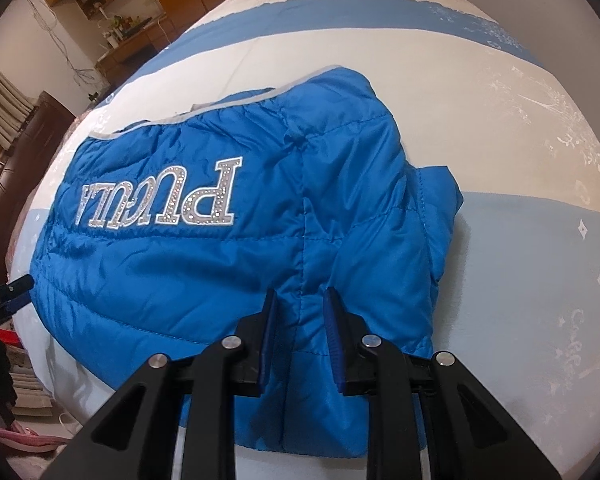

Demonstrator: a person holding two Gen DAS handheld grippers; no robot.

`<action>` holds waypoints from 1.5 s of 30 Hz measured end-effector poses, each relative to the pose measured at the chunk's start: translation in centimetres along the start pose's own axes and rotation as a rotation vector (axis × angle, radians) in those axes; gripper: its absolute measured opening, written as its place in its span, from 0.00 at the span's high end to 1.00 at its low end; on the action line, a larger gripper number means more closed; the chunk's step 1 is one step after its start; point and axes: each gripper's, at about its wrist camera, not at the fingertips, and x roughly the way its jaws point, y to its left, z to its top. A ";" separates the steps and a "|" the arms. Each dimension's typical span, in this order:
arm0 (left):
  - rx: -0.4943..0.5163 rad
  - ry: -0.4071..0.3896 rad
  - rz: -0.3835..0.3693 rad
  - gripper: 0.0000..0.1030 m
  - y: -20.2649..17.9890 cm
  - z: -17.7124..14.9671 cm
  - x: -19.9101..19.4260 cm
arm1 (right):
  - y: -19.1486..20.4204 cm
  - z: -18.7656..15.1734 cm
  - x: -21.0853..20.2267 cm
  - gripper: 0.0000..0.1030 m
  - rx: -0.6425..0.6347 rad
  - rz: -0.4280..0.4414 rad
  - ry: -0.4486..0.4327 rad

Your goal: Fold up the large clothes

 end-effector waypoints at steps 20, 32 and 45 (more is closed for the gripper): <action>-0.228 -0.028 -0.202 0.26 4.6 1.4 4.5 | 0.1 0.1 0.3 0.77 -0.014 0.005 0.007; -0.072 -0.134 -0.236 0.75 -0.3 1.2 -0.5 | -0.3 0.2 0.4 0.77 0.009 0.013 0.015; -0.109 -0.024 -0.151 0.67 2.6 1.1 5.3 | -0.7 0.2 1.6 0.78 0.010 0.026 0.007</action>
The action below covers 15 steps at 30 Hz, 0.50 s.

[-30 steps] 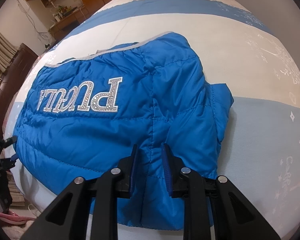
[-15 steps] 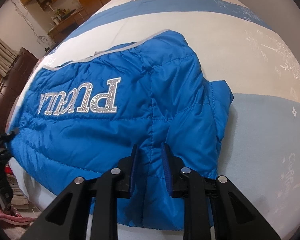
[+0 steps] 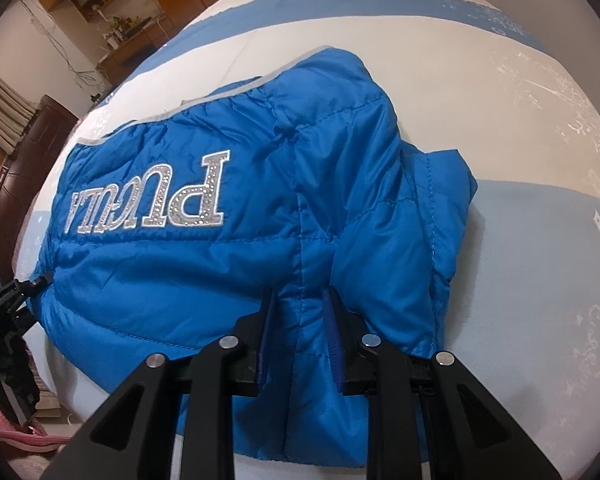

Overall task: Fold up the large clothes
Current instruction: 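Fold the held side across the jacket back with the left gripper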

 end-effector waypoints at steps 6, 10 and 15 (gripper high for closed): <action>0.006 0.005 -0.008 0.73 -1.8 1.2 -0.9 | -0.5 0.2 -0.6 0.78 0.032 0.010 0.007; 0.078 -0.025 -0.042 0.74 -4.8 1.7 -3.7 | -0.9 0.8 -3.1 0.72 0.077 0.049 -0.012; 0.236 -0.065 -0.123 0.74 -11.4 1.8 -6.8 | -2.1 1.1 -6.4 0.71 0.105 0.035 -0.046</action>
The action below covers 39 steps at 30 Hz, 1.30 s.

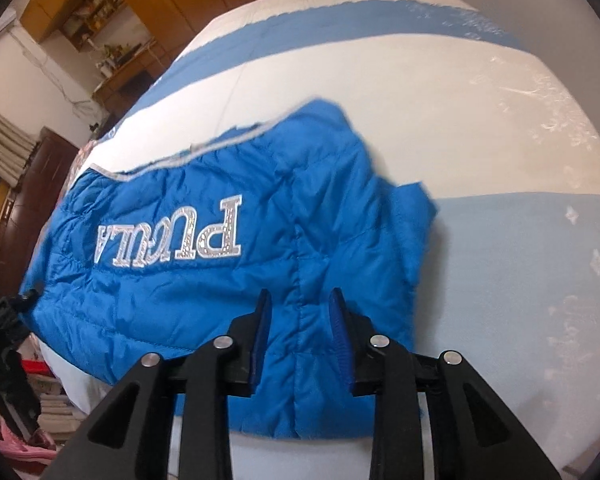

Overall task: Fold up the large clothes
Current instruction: 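Fold the held side across the jacket back with the left gripper, then open the left gripper to release the folded side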

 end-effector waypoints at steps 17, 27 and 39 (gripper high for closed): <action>0.421 0.219 -0.089 0.75 -19.0 -1.3 10.8 | -1.8 -0.7 -4.2 0.67 0.012 -0.051 -0.018; 0.431 0.363 -0.063 0.73 -19.7 -5.0 18.9 | -3.8 -1.2 -2.8 0.67 0.042 -0.038 0.023; 0.340 0.391 -0.160 0.60 -17.7 -4.6 18.3 | -3.2 0.2 -2.6 0.62 0.011 -0.004 0.018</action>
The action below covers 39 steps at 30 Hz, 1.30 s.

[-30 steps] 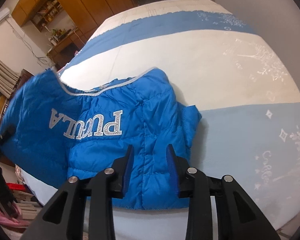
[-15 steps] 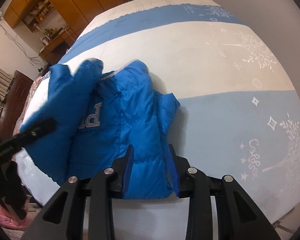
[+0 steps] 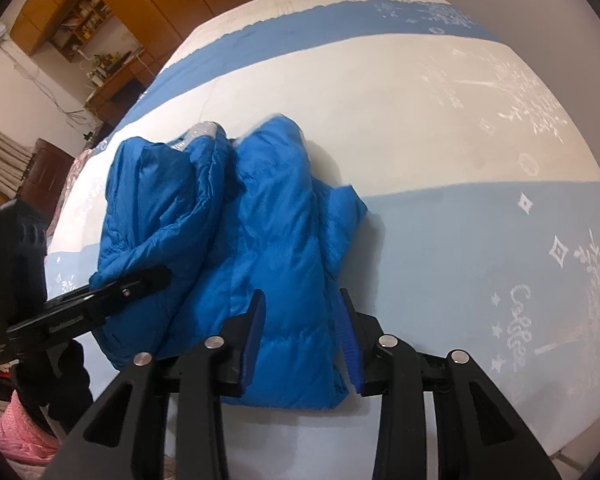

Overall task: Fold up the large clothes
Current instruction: 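Open the left gripper to release the folded side, then grasp the jacket side with the sequined cuff using the right gripper, then fold the held side across the jacket toward the left gripper's fold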

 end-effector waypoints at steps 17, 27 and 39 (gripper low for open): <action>-0.027 -0.095 0.388 0.40 4.2 1.6 -8.0 | 7.6 5.7 1.0 0.24 -0.111 0.192 0.098; -0.050 -0.103 0.464 0.41 6.1 2.0 -7.2 | 9.6 6.7 6.2 0.19 -0.059 0.180 0.243; -0.077 -0.109 0.462 0.39 6.7 2.0 -8.0 | 12.8 7.0 8.5 0.74 -0.179 0.112 0.204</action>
